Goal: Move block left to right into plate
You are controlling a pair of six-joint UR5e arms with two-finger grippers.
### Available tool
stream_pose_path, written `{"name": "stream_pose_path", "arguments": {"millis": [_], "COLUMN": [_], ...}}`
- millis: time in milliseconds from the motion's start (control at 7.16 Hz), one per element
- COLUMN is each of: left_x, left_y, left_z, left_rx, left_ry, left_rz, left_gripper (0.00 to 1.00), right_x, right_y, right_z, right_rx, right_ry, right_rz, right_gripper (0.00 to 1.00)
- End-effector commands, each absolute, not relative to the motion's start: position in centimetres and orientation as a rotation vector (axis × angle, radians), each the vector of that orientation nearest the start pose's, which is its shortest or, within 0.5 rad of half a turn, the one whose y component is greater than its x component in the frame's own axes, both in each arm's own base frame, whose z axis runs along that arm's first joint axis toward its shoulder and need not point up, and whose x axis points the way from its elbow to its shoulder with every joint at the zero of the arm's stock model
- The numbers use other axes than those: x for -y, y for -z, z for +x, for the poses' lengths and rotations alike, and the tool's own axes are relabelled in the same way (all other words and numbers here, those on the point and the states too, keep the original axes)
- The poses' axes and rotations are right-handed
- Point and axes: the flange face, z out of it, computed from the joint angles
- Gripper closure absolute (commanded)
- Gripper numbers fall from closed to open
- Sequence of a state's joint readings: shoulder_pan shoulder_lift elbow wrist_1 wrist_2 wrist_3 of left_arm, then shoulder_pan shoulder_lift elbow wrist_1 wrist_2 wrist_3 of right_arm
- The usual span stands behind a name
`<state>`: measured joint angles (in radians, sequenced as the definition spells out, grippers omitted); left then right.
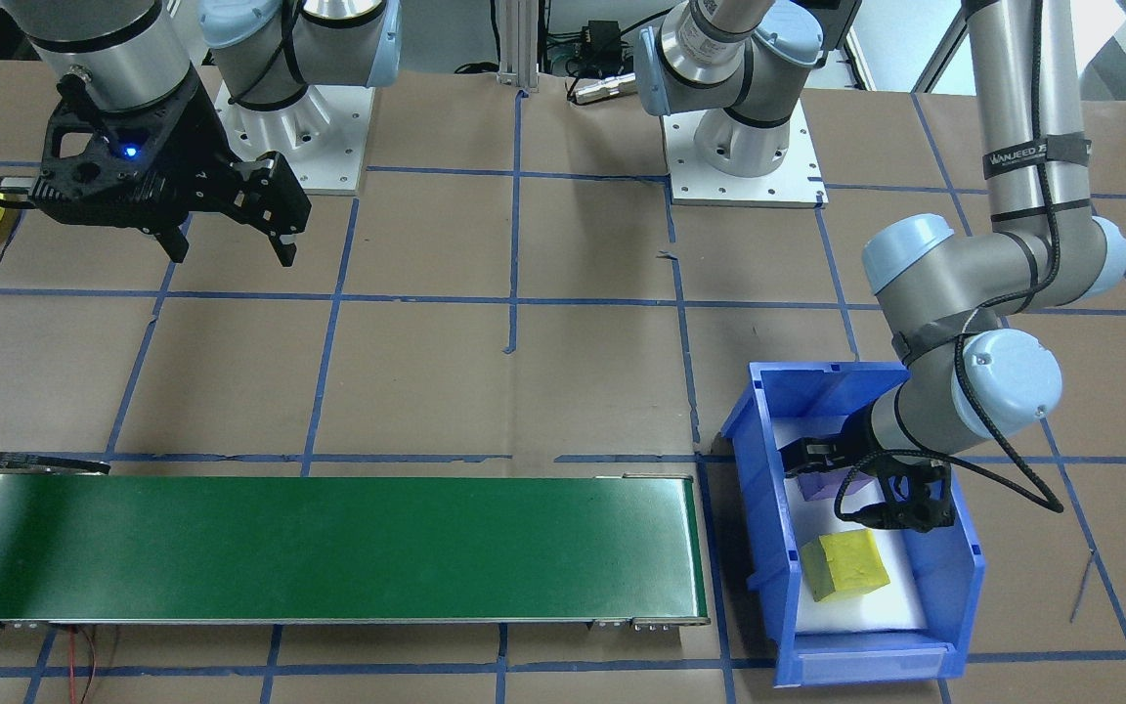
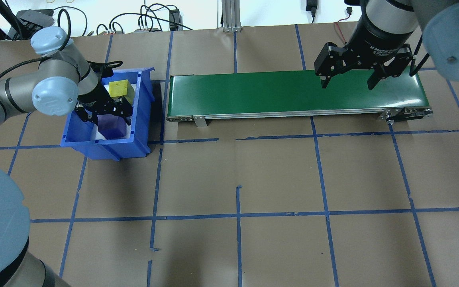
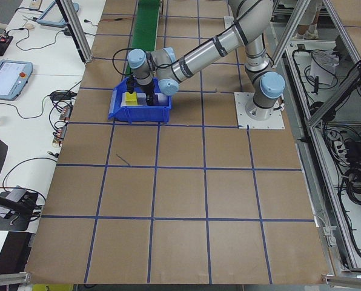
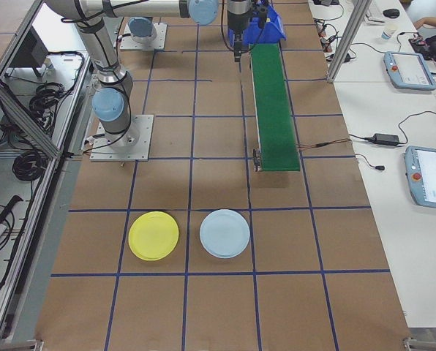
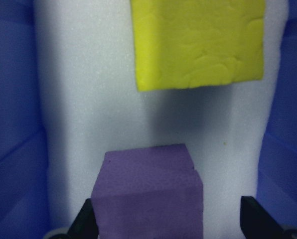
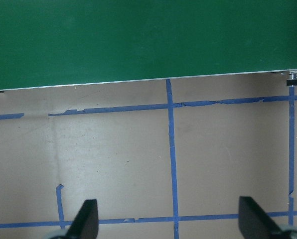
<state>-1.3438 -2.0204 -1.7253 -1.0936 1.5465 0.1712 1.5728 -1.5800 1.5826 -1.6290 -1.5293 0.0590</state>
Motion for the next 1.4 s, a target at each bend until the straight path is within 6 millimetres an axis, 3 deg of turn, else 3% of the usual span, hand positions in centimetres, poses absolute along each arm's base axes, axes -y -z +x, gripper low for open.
{"name": "stream_pose_path", "arguments": {"millis": [0, 140, 279, 419, 559, 698, 838, 978, 1257], "left_x": [61.3, 61.6, 61.4, 59.8, 58.9, 58.7, 59.0, 58.8, 60.5], "left_y": [-21.8, -24.8, -30.5, -35.5, -39.8, -42.8, -44.1, -43.2, -37.4], "left_z": [0.3, 0.4, 0.2, -0.5, -2.4, -5.2, -8.4, -11.0, -15.0], "left_rx": [-3.171, -3.16, -3.137, -3.124, -3.112, -3.119, -3.121, -3.135, -3.158], "left_ry": [-0.087, 0.001, 0.129, 0.2, 0.308, 0.406, 0.468, 0.443, 0.349], "left_rz": [-0.021, 0.014, 0.018, 0.028, 0.078, 0.152, 0.226, 0.254, 0.338], "left_gripper": [0.83, 0.86, 0.86, 0.86, 0.86, 0.86, 0.86, 0.86, 0.86], "right_x": [49.3, 49.3, 49.3, 49.3, 49.3, 49.5, 49.4, 49.4, 49.4], "right_y": [-49.2, -49.2, -49.2, -49.2, -49.2, -49.2, -49.3, -49.4, -49.3], "right_z": [13.7, 13.9, 13.8, 13.8, 13.8, 13.6, 13.7, 13.7, 13.7], "right_rx": [-3.096, -3.096, -3.096, -3.094, -3.094, -3.096, -3.096, -3.096, -3.097], "right_ry": [0.084, 0.083, 0.083, 0.083, 0.083, 0.086, 0.088, 0.093, 0.091], "right_rz": [0.093, 0.093, 0.096, 0.095, 0.096, 0.093, 0.088, 0.095, 0.096], "right_gripper": [0.0, 0.0, 0.0, 0.0, 0.0, 0.0, 0.0, 0.0, 0.0]}}
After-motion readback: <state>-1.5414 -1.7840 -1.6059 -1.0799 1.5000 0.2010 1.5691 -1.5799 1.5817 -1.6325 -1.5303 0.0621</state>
